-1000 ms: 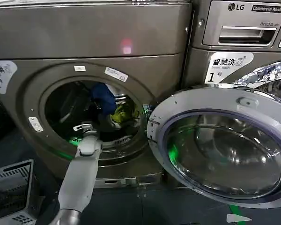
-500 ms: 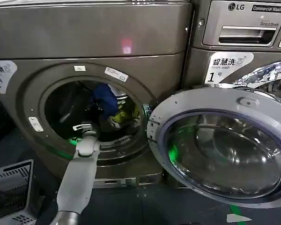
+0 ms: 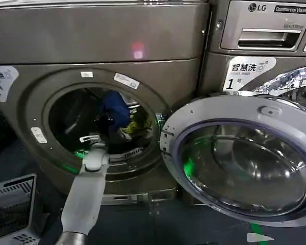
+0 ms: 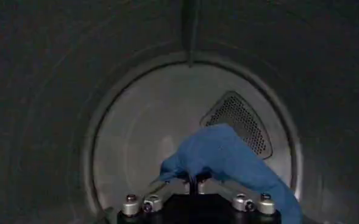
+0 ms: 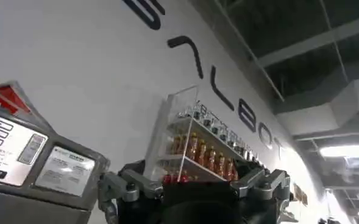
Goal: Grasp the clothes from the dryer.
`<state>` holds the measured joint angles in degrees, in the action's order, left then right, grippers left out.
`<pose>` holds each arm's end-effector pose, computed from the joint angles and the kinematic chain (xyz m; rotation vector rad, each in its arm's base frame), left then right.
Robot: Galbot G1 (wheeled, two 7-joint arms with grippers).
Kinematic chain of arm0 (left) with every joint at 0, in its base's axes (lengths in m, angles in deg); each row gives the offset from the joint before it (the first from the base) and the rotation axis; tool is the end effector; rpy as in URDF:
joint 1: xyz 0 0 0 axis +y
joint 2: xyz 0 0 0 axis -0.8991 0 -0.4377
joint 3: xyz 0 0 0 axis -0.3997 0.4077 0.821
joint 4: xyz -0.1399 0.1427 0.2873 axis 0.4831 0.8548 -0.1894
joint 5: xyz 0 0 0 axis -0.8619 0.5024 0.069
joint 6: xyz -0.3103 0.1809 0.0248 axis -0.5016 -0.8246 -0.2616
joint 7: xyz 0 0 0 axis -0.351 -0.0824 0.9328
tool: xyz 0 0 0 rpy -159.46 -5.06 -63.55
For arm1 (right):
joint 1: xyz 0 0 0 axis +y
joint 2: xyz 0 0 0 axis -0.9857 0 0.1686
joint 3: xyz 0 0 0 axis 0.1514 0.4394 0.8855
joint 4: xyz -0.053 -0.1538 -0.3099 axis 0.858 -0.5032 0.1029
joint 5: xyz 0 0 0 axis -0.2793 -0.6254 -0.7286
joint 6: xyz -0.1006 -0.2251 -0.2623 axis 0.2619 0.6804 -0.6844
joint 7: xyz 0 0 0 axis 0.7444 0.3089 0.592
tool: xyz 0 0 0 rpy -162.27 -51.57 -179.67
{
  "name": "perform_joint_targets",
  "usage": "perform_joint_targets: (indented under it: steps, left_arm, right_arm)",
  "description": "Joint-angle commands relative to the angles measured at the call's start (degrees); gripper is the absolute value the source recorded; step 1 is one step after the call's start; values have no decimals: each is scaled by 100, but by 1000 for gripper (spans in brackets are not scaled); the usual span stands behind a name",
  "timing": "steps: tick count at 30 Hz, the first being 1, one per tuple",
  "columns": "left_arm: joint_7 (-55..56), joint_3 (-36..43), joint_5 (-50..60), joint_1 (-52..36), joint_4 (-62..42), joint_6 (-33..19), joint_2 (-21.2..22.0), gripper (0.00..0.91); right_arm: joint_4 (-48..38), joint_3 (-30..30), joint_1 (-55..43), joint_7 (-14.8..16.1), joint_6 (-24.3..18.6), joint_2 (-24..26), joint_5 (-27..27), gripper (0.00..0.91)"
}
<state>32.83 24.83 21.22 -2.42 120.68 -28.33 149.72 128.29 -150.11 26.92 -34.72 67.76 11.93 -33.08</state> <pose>0.5232 0.0279 -0.2684 -0.0459 2.8712 0.0485 0.0026 -0.3921 0.0440 0.9279 2.4279 -0.5787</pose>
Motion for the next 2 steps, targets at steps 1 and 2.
perform_joint_targets:
  steps: [1, 2]
  left_arm:
    - [-54, 6, -59, -12, 24, 76, -38, 0]
    - [-59, 8, -62, -6, 27, 74, -48, 0]
  right_arm:
    - [18, -38, 16, 18, 13, -4, 6, 907]
    - [16, -47, 18, 20, 12, -6, 5, 907]
